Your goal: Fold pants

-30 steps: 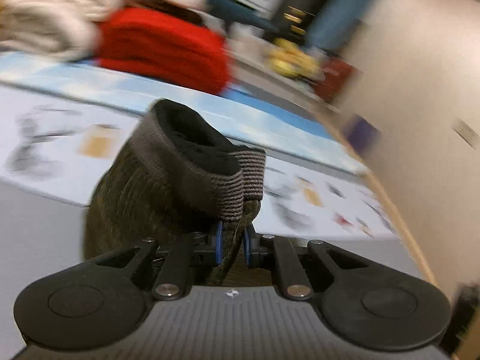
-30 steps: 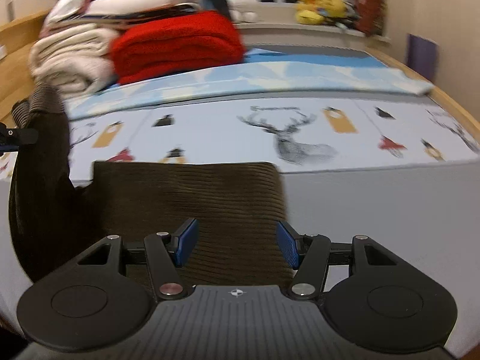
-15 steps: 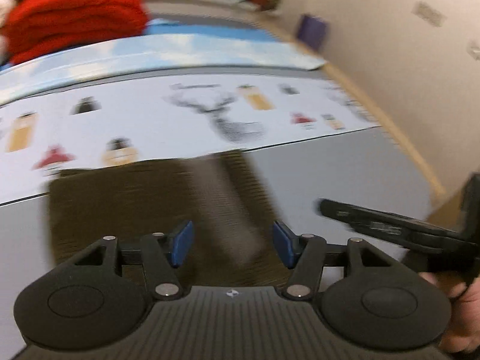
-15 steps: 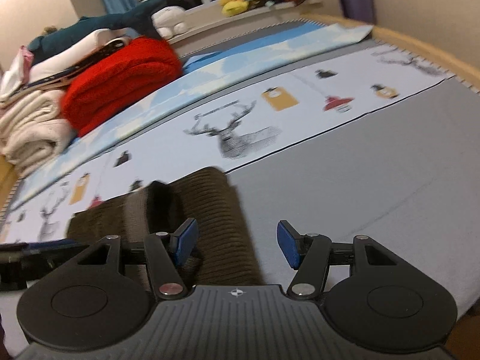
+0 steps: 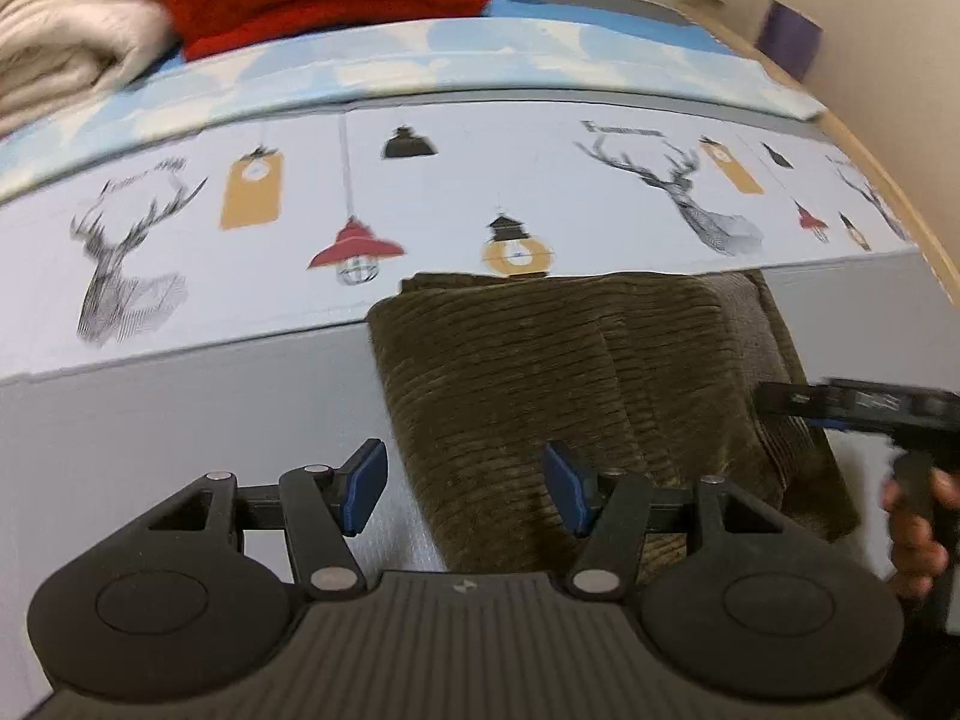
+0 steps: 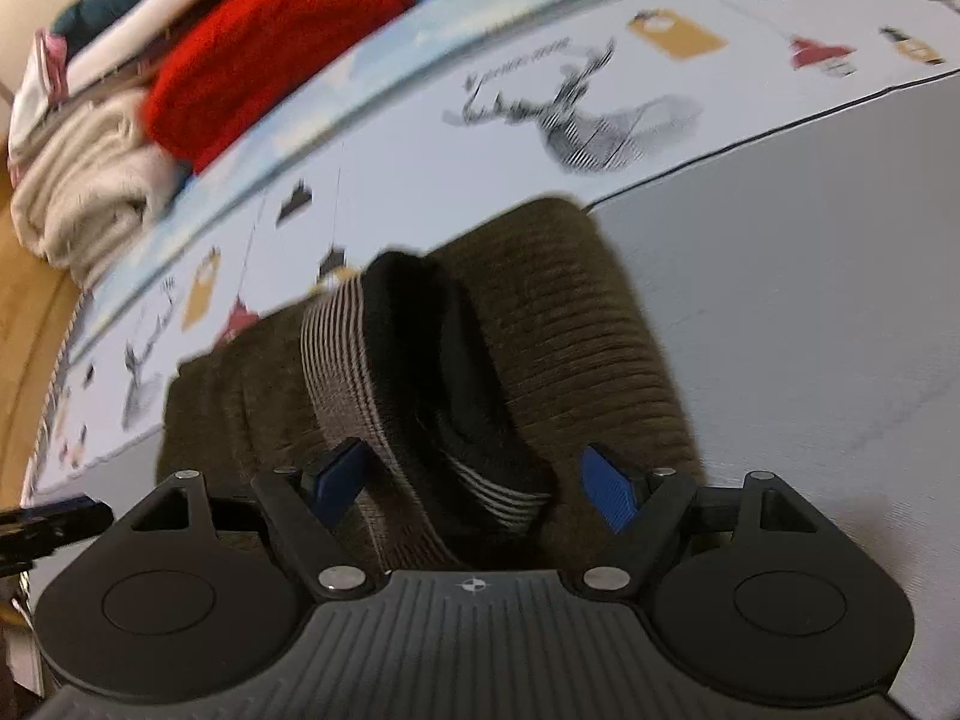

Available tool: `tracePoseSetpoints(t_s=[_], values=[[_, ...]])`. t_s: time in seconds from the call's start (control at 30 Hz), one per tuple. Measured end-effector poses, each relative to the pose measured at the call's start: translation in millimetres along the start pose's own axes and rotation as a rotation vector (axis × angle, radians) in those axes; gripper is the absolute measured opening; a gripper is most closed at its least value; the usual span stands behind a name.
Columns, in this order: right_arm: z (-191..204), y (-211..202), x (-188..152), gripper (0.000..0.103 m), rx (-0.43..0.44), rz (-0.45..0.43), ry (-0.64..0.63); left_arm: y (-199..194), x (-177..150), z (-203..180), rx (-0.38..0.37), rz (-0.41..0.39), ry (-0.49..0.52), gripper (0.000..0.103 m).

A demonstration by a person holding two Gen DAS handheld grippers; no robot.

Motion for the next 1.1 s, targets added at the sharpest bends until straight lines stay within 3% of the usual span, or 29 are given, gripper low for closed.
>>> tracePoseSetpoints(t_s=[0.07, 0.2, 0.3, 0.37, 0.47, 0.57, 0.73, 0.83, 0.97, 1.1], values=[[4, 15, -3, 0.096, -0.006, 0.02, -0.022, 1, 1, 0, 0.012, -0.004, 0.03, 0.063], [18, 27, -5, 0.097, -0.035, 0.019, -0.103, -4, -2, 8, -0.002, -0.018, 0.019, 0.063], [28, 29, -6, 0.082, -0.041, -0.002, -0.15, -13, -6, 12, 0.012, -0.025, 0.036, 0.063], [35, 26, -8, 0.06, -0.039, -0.029, -0.191, -17, -8, 15, 0.015, -0.029, 0.042, 0.063], [50, 14, -13, 0.041, -0.05, -0.083, -0.302, -20, -9, 17, 0.013, -0.037, 0.039, 0.063], [61, -6, -13, 0.032, -0.008, -0.118, -0.359, -22, -9, 17, 0.011, -0.046, 0.037, 0.063], [77, -68, 0, 0.03, 0.131, -0.233, -0.356, -27, -10, 11, -0.018, -0.071, 0.048, 0.063], [79, -102, 2, 0.028, 0.148, -0.293, -0.352, -31, -9, 5, -0.054, -0.099, 0.053, 0.063], [45, -109, -3, 0.027, 0.054, -0.29, -0.241, -38, -8, -7, -0.13, -0.139, 0.08, 0.063], [-16, -63, -16, 0.025, -0.142, -0.132, -0.097, -35, -10, -27, -0.215, -0.13, 0.126, 0.063]])
Point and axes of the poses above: each gripper's, at about its wrist camera, not at the fingertips, and y roughly the way its jaws point, z to its left, x to its top, the point moved 3 cm from there along y, roughly the way its jaws point, and after that the axes turned 6 degrees about y, right-handed, at the moved point
